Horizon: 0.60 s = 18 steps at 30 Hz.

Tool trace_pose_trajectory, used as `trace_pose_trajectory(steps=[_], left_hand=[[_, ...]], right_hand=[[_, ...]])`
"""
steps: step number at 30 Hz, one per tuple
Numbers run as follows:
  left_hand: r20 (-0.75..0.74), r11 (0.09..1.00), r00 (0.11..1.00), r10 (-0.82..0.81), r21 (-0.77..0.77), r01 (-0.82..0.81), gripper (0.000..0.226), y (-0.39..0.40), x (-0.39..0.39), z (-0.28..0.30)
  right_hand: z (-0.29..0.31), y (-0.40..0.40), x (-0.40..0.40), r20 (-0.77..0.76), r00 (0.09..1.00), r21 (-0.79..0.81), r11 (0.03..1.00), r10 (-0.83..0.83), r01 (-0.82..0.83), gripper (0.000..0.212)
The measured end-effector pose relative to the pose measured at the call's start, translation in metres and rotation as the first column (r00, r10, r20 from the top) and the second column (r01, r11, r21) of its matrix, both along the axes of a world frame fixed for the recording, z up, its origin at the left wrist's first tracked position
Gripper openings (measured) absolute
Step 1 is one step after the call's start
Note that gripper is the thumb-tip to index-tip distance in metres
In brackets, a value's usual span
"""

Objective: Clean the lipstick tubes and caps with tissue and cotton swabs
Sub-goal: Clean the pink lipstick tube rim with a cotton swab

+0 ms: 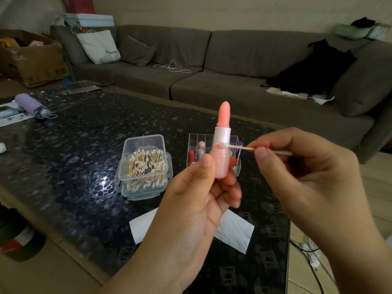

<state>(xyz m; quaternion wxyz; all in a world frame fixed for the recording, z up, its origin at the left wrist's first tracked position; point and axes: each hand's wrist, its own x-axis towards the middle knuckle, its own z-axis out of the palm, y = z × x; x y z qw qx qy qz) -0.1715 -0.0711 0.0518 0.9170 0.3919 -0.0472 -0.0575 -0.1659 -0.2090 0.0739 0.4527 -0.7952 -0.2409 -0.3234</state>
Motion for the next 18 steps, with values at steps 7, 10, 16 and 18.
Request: trace_pose_trajectory(steps=[7, 10, 16, 18], left_hand=[[0.008, 0.999, 1.000, 0.030, 0.018, -0.030, 0.038, -0.0011, 0.0000, -0.0018], [0.009, 0.999, 0.999, 0.038, 0.034, -0.039, 0.036, -0.0013, 0.0006, -0.0039], [0.022, 0.998, 0.999, 0.037, 0.044, -0.038, 0.035, 0.0001, 0.0011, -0.0050], [0.035, 0.998, 0.999, 0.028, 0.053, -0.030, 0.036, 0.0000, 0.0009, -0.0040]], right_hand=[[0.0010, 0.0027, -0.0009, 0.029, 0.999, -0.029, 0.999, -0.021, 0.022, 0.009], [0.0013, 0.0020, -0.0007, 0.042, 0.998, -0.020, 0.999, -0.040, 0.040, 0.009], [0.0015, 0.0009, -0.0010, 0.037, 0.999, -0.042, 0.998, -0.036, 0.037, 0.009], [0.0015, 0.0002, -0.0008, 0.030, 0.999, -0.019, 0.999, -0.042, 0.042, 0.009]])
